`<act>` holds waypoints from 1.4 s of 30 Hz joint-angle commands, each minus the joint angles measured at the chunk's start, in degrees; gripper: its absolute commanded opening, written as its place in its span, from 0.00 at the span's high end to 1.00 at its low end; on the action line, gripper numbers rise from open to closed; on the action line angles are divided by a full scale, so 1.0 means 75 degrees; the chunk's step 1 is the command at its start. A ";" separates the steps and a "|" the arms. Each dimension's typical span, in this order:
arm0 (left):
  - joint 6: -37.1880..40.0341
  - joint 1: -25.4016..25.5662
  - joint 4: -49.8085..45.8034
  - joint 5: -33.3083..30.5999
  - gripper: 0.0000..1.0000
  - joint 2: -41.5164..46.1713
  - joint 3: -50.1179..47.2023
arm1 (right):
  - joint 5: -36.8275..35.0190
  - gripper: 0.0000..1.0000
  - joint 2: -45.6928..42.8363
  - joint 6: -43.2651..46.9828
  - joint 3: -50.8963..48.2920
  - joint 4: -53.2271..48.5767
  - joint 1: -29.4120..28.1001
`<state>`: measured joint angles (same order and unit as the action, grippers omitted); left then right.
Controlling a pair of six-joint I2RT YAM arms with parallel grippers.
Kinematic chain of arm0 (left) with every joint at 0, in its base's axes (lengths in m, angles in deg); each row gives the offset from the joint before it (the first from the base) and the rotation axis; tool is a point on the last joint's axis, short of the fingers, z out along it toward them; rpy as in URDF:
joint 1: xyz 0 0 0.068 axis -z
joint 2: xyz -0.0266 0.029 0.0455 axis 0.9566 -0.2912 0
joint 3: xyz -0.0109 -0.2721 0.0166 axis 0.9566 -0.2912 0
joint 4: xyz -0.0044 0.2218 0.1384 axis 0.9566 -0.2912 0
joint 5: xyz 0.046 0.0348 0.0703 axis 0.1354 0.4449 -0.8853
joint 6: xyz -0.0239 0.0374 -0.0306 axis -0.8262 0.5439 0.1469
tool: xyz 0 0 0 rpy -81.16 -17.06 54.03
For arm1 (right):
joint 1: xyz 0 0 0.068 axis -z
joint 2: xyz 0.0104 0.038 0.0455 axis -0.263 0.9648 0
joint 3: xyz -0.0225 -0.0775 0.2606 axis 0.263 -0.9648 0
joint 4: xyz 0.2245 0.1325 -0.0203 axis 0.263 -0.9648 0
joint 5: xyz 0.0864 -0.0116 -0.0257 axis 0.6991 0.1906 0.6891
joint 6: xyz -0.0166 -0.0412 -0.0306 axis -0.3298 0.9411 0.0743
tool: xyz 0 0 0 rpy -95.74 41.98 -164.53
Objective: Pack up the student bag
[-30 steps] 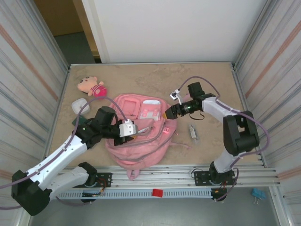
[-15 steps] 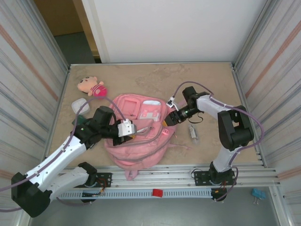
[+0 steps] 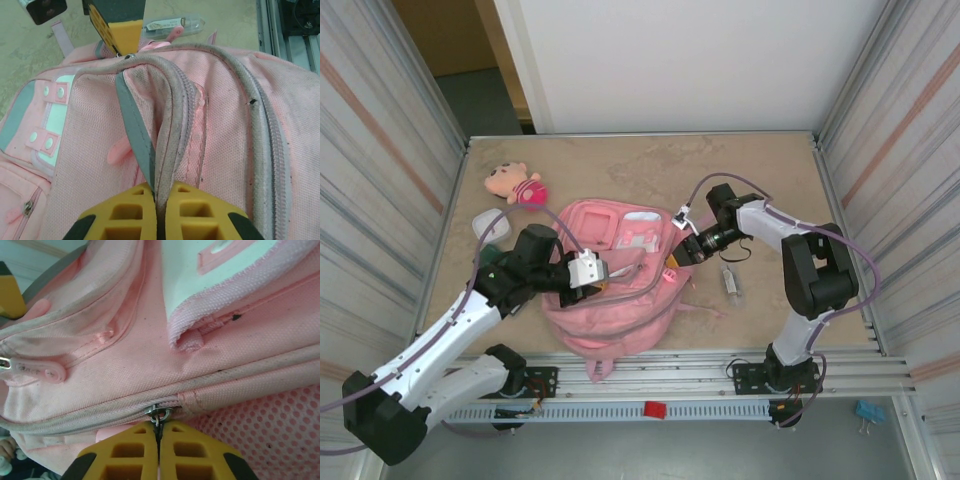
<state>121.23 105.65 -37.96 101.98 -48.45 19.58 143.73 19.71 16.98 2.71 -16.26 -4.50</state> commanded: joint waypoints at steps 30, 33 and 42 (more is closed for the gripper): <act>-0.1917 0.1355 0.1050 -0.3960 1.00 -0.1744 0.1070 | -0.2775 1.00 -0.2383 -0.0405 0.0650 0.0145 -0.0943; -0.2351 0.1509 0.1133 -0.4514 1.00 -0.2138 0.1332 | -0.2223 1.00 -0.2508 -0.0644 0.0542 -0.0041 -0.1111; -0.3868 0.1598 0.2001 -0.4970 1.00 -0.2732 0.1722 | -0.2613 1.00 -0.3068 -0.1784 0.0053 -0.0019 -0.1498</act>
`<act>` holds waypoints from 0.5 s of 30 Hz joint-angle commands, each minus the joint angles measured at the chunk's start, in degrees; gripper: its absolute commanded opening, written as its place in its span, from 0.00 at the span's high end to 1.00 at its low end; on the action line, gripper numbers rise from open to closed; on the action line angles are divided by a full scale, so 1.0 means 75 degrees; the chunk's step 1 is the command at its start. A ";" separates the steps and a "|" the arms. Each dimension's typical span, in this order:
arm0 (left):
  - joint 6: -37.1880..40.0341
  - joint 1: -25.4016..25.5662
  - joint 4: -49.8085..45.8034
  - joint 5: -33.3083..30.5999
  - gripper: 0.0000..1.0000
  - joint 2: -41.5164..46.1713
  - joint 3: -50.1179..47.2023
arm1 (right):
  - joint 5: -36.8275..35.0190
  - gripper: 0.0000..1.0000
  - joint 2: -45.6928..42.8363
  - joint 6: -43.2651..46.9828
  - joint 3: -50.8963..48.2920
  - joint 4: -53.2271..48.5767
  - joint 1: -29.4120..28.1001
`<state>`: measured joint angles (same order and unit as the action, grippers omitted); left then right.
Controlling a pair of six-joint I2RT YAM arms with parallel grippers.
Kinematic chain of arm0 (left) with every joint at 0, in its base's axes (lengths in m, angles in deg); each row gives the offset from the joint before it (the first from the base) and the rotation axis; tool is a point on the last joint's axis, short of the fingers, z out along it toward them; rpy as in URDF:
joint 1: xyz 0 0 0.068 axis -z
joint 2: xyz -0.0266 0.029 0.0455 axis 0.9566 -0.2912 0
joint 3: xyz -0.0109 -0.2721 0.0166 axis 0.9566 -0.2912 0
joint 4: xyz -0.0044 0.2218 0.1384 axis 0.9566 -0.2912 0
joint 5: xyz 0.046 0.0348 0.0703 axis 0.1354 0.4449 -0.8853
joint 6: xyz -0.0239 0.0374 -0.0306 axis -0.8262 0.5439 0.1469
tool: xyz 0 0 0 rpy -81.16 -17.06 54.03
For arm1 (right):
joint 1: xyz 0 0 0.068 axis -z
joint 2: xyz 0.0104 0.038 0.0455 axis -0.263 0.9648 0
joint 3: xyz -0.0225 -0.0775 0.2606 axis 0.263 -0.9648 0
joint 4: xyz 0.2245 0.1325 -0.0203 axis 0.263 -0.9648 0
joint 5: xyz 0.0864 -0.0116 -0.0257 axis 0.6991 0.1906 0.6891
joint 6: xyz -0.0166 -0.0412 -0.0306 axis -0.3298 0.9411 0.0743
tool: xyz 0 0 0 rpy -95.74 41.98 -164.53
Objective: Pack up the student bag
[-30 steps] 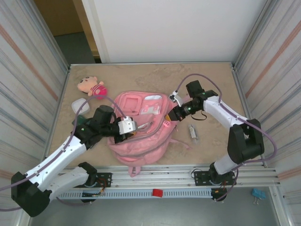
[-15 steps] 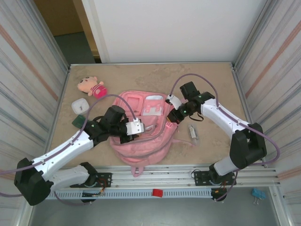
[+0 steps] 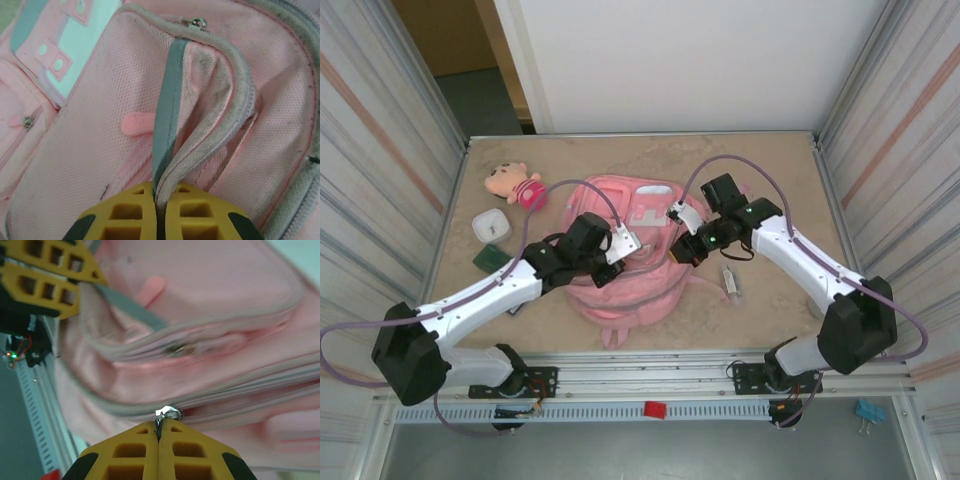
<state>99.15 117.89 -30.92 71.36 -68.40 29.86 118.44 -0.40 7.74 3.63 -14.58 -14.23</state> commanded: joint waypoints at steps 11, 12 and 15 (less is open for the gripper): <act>-0.2926 -0.0023 0.2128 -0.0974 1.00 -0.0573 0.0748 | 0.0844 1.00 -0.1004 -0.4243 -0.1336 0.2460 -0.1539; -0.2980 -0.0019 0.2291 -0.0808 1.00 -0.0631 0.0752 | 0.0696 1.00 -0.1067 -0.4617 -0.1530 0.2792 -0.1655; -0.2855 -0.0011 0.2698 -0.0237 1.00 -0.0612 0.0681 | 0.0146 0.91 -0.1350 -0.5462 -0.1880 0.3197 -0.1706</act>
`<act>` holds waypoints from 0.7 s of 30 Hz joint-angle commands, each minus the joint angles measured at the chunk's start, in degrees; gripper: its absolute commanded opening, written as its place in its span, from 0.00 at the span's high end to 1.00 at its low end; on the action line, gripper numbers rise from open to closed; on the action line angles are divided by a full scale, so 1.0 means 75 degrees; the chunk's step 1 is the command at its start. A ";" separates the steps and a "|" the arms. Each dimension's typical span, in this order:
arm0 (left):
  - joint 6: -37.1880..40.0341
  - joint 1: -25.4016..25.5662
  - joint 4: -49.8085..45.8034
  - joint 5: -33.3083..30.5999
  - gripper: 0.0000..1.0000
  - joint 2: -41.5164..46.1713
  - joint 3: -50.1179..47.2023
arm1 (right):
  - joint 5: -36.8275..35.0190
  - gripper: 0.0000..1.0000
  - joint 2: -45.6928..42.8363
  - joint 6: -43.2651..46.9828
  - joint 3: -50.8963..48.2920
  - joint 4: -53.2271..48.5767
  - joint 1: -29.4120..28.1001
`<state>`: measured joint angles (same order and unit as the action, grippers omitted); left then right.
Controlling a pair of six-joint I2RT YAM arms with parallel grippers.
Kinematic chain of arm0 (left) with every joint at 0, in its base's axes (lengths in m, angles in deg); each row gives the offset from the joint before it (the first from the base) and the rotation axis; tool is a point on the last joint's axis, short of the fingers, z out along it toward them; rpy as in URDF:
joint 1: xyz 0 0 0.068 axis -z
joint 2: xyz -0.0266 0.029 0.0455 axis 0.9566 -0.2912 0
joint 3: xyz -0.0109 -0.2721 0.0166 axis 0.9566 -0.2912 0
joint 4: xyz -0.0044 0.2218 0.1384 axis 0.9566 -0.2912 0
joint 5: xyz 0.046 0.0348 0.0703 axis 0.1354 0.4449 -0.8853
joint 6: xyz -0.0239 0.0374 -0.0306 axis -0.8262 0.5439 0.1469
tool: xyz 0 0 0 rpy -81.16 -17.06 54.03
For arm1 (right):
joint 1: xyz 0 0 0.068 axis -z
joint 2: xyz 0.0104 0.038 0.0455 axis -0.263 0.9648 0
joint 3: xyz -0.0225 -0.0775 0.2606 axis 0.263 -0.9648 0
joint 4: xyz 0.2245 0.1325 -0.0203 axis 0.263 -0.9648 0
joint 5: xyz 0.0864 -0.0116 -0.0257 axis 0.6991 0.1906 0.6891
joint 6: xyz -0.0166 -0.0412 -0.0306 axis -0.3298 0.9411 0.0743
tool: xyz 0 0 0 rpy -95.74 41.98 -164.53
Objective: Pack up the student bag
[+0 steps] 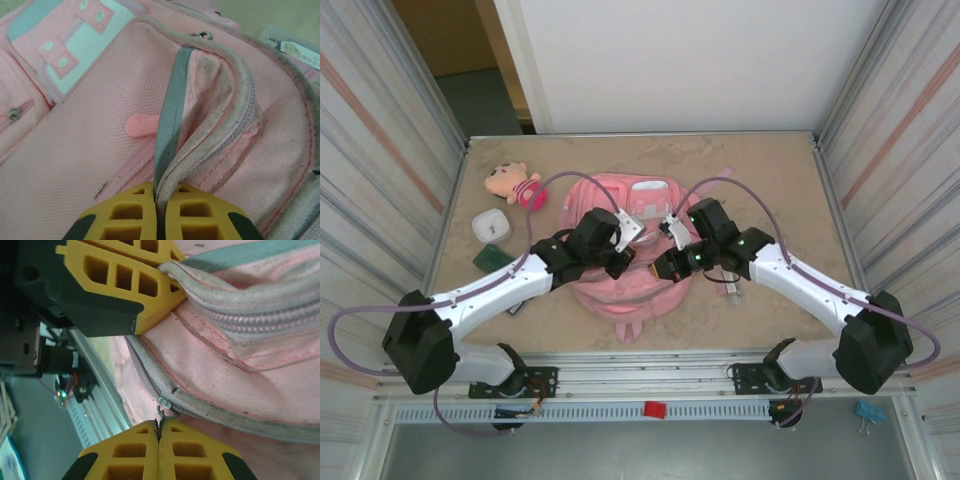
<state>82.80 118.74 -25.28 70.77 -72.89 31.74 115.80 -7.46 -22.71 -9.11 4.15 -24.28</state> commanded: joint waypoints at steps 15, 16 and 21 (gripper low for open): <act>0.1874 -0.0838 0.2901 0.3410 1.00 0.1045 -0.0653 | 0.0205 0.20 -0.1923 -0.5422 -0.1383 0.1944 0.1602; 0.1971 -0.0868 0.2829 0.3578 1.00 0.1022 -0.0614 | 0.0248 0.20 -0.1784 -0.5596 -0.1404 0.2307 0.1600; 0.2344 -0.0978 0.2641 0.4243 1.00 0.0993 -0.0598 | 0.0433 0.24 -0.1012 -0.6326 -0.1298 0.3670 0.1579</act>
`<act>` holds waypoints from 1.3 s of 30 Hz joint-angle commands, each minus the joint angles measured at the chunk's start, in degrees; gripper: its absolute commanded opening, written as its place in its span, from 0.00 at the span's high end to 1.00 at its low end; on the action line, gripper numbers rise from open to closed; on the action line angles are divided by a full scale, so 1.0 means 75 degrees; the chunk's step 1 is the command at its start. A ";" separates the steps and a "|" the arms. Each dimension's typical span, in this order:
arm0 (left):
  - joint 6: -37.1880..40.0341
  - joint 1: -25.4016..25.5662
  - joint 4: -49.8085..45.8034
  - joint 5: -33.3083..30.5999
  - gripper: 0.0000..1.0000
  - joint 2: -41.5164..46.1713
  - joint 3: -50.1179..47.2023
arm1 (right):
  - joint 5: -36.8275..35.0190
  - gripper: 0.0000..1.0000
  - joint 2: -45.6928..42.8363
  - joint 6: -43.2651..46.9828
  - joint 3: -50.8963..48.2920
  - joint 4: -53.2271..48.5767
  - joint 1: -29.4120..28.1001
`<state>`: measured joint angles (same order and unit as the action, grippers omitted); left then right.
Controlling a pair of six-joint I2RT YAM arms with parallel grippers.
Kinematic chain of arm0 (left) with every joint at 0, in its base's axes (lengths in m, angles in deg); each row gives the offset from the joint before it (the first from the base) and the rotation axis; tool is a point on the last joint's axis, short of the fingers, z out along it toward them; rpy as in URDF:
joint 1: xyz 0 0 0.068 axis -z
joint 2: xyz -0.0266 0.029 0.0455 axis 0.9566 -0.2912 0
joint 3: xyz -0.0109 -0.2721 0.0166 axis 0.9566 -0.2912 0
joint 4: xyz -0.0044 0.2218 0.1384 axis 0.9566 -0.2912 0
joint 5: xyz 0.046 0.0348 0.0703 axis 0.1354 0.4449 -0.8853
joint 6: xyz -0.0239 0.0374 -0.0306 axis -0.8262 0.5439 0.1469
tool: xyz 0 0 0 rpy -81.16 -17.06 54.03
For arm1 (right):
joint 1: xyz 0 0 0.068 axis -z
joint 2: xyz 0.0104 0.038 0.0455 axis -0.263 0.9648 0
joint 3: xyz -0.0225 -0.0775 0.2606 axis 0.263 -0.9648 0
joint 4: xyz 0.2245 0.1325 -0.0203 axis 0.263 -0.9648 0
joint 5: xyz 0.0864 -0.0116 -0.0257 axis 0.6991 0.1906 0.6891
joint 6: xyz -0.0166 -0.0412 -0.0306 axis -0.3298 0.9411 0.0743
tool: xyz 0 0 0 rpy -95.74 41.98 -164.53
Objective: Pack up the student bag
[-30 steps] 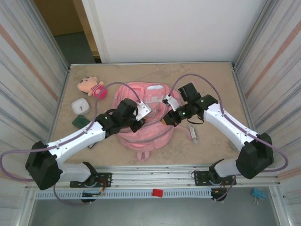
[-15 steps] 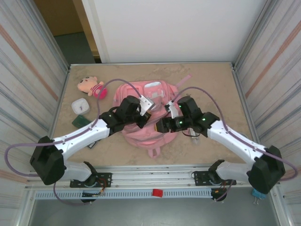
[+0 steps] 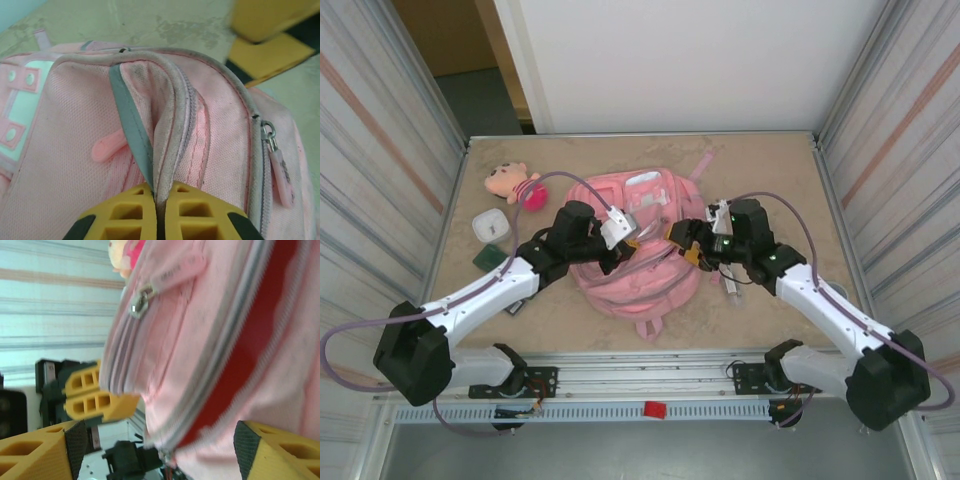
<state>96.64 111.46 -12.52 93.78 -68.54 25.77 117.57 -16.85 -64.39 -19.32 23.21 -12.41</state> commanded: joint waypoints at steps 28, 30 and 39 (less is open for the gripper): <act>-0.9008 0.3171 -0.3692 -0.4331 0.49 0.1309 0.0860 | -0.2226 1.00 0.0603 -0.1965 0.0643 0.2025 -0.1473; -0.9066 0.3172 -0.3354 -0.4352 0.48 0.1128 0.0818 | -0.2232 1.00 0.0635 -0.1986 0.0679 0.2054 -0.1548; -0.9125 0.3017 -0.2666 -0.4708 0.47 0.0481 0.0779 | -0.2278 1.00 0.0601 -0.2099 0.0674 0.2119 -0.1791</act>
<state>29.67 134.80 -36.93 61.02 -64.40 32.22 100.43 -11.48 -79.19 -17.88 33.94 -25.04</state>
